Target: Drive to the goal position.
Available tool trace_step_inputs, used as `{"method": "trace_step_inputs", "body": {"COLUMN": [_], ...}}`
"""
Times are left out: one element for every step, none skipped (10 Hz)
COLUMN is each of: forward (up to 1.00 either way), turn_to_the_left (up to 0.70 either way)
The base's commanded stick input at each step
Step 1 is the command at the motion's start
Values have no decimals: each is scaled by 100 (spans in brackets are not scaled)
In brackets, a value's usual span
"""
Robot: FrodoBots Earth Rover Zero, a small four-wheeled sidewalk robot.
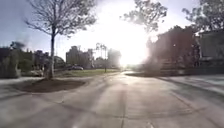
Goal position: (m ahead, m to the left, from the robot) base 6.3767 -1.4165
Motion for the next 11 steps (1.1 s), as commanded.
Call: {"method": "trace_step_inputs", "body": {"forward": [70, 70, 70, 70, 70, 70, 70, 70, 70, 70, 70], "turn_to_the_left": [0, 0, 0, 0, 0, 0, 0, 0, 0, 0, 0]}}
